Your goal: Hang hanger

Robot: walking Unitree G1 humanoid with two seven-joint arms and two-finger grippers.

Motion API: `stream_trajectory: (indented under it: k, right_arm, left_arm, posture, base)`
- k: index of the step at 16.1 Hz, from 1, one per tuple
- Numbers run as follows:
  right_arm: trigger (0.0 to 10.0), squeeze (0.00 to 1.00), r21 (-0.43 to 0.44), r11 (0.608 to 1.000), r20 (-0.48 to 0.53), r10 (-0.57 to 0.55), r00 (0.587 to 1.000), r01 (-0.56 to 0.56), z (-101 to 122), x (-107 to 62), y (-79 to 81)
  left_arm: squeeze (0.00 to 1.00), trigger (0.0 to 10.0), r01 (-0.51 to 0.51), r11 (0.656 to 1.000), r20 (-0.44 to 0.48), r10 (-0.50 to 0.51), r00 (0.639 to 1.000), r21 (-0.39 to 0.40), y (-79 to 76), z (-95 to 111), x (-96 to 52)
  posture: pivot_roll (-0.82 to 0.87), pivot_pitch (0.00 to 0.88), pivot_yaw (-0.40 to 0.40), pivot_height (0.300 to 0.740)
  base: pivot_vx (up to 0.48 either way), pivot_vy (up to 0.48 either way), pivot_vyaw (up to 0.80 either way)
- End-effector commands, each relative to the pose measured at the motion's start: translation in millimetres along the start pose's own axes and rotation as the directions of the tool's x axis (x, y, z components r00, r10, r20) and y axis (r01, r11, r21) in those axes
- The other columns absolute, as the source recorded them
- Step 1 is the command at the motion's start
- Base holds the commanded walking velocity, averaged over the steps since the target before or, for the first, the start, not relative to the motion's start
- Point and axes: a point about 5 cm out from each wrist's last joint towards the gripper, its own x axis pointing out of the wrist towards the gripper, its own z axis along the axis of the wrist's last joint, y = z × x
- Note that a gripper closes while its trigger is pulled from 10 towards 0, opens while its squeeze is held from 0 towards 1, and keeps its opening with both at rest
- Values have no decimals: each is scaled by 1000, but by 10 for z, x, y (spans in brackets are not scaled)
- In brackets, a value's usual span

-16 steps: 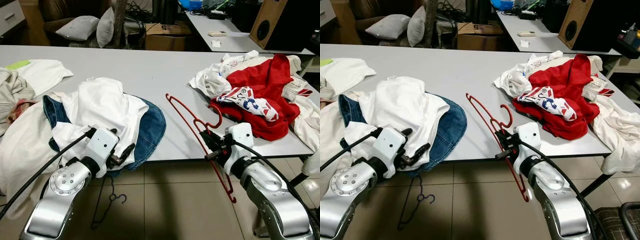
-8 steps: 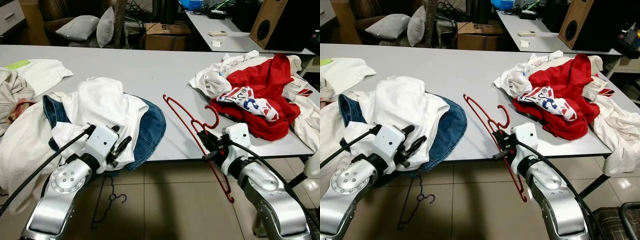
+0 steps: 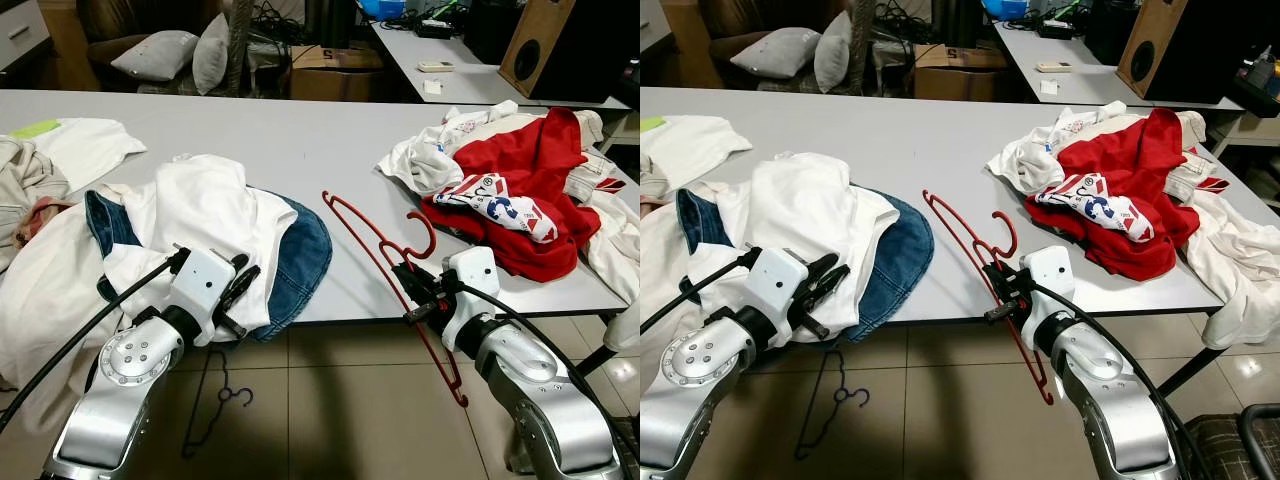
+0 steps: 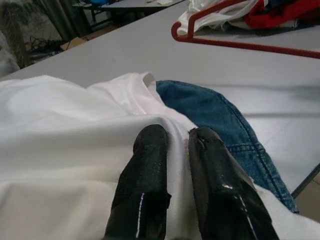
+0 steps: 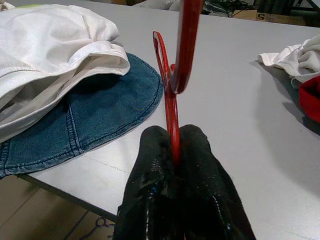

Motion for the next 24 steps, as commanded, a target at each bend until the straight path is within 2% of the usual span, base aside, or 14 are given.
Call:
stream_trajectory:
  k: [1, 4, 9, 11, 14, 18, 20, 21, 22, 24]
  right_arm:
    - [10000, 0, -11, 1000, -5, -6, 1000, 6, -11, -19, -24]
    - [10000, 0, -9, 1000, -10, -1, 1000, 0, -21, -14, -16]
    - [10000, 0, 6, 1000, 4, 26, 1000, -26, -5, -7, -1]
    - [10000, 0, 53, 991, 62, 119, 991, -123, 64, -56, 47]
    - [10000, 0, 60, 957, 83, 277, 957, -283, 88, -149, 170]
    - [10000, 0, 86, 927, 45, 363, 931, -366, 36, -197, 230]
    - [10000, 0, 129, 921, 10, 370, 929, -368, -17, -91, 211]
    - [10000, 0, 131, 920, 5, 373, 928, -370, -21, -81, 212]
    - [10000, 0, 118, 924, -19, 369, 929, -365, -37, 28, 195]
    - [10000, 0, 218, 914, 34, 343, 939, -342, 54, 335, 140]
  left_arm:
    - [0, 0, 6, 1000, -42, -6, 999, -2, 0, -60, -12]
    - [0, 0, 11, 1000, -106, -13, 994, -14, 6, -139, 16]
    - [0, 0, -24, 996, 31, 27, 999, -88, 155, 126, 84]
    - [0, 0, 1, 994, 183, 20, 983, -113, 319, 392, 72]
    - [0, 0, -5, 996, 211, 24, 977, -88, 541, 550, 20]
    - [0, 0, 41, 998, 249, -26, 968, -57, 609, 695, -44]
    - [0, 0, 125, 991, 281, -106, 954, -49, 509, 770, -72]
    - [0, 0, 131, 990, 283, -112, 952, -48, 502, 775, -73]
    - [0, 0, 183, 982, 298, -161, 941, -49, 439, 798, -78]
    - [0, 0, 287, 957, 263, -267, 927, -39, 313, 756, -105]
  posture:
    - [4, 0, -49, 740]
    - [8, 0, -52, 740]
    - [20, 0, -51, 740]
    - [23, 0, -44, 740]
    - [34, 0, -40, 740]
    - [42, 0, -44, 740]
    - [56, 0, -58, 740]
    - [56, 0, -58, 740]
    - [61, 0, -61, 740]
    - [66, 0, -65, 740]
  base:
    - [0, 0, 0]
    - [0, 0, 0]
    - [0, 0, 0]
    - [0, 0, 0]
    - [0, 0, 0]
    - [0, 0, 0]
    - [0, 0, 0]
    - [0, 0, 0]
    - [0, 0, 0]
    - [0, 0, 0]
